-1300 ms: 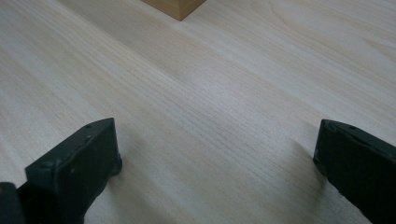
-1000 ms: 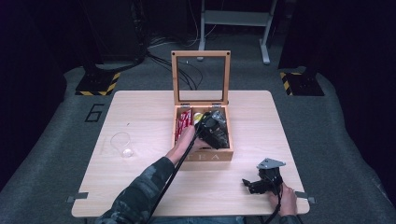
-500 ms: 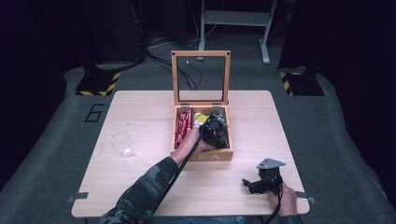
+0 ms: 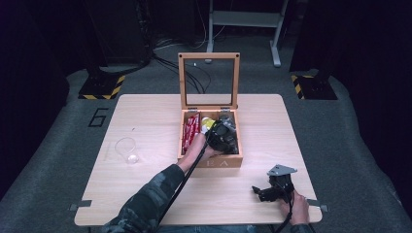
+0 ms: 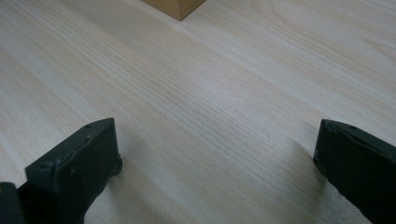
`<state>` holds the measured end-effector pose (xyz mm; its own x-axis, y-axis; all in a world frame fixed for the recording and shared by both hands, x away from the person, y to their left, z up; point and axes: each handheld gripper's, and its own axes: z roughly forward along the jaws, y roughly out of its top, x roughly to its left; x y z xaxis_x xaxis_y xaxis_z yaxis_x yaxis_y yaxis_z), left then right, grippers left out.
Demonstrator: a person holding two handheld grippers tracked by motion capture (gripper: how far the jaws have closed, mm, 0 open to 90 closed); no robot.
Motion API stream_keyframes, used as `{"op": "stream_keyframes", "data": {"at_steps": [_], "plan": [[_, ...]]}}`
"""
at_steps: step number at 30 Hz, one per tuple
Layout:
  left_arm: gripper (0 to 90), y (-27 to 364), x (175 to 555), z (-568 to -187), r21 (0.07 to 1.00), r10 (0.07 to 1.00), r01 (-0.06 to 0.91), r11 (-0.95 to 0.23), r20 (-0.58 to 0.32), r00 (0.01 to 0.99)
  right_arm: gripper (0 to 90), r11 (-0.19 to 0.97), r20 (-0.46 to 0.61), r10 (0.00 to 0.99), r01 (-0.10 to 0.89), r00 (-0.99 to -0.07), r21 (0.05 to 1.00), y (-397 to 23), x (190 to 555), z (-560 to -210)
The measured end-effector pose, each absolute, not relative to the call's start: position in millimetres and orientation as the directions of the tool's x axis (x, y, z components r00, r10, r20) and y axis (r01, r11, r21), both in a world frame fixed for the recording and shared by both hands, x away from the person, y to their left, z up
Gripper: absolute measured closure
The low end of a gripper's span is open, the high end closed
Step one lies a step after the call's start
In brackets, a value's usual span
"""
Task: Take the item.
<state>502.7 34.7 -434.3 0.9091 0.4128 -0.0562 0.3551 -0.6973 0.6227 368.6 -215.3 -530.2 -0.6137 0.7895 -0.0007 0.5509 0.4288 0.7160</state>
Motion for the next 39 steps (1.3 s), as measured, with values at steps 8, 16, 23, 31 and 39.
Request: {"op": "stream_keyframes", "data": {"at_steps": [8,16,23,31,39], "plan": [[77.9,44.1,495.3,-414.6,0.664,0.406,0.322,-0.674,-0.031,0.913,0.0,0.438,-0.004,0.783,0.547,-0.622,0.713,-215.9,368.6,-530.1],[78.0,60.4,489.6,-395.9,0.698,0.42,0.306,-0.647,-0.008,0.907,0.0,0.439,-0.005,0.783,0.547,-0.622,0.713,-215.9,368.6,-530.1],[78.0,77.0,485.5,-381.9,0.718,0.438,0.295,-0.63,0.014,0.899,0.0,0.438,-0.004,0.783,0.547,-0.622,0.713,-215.8,368.6,-530.1],[78.1,97.6,482.9,-371.0,0.736,0.474,0.304,-0.605,0.026,0.88,0.0,0.438,-0.005,0.783,0.547,-0.621,0.714,-215.8,368.6,-530.1],[78.1,125.1,479.2,-360.4,0.754,0.506,0.312,-0.578,0.032,0.862,0.0,0.438,-0.004,0.783,0.547,-0.621,0.713,-215.8,368.6,-530.1]]}}
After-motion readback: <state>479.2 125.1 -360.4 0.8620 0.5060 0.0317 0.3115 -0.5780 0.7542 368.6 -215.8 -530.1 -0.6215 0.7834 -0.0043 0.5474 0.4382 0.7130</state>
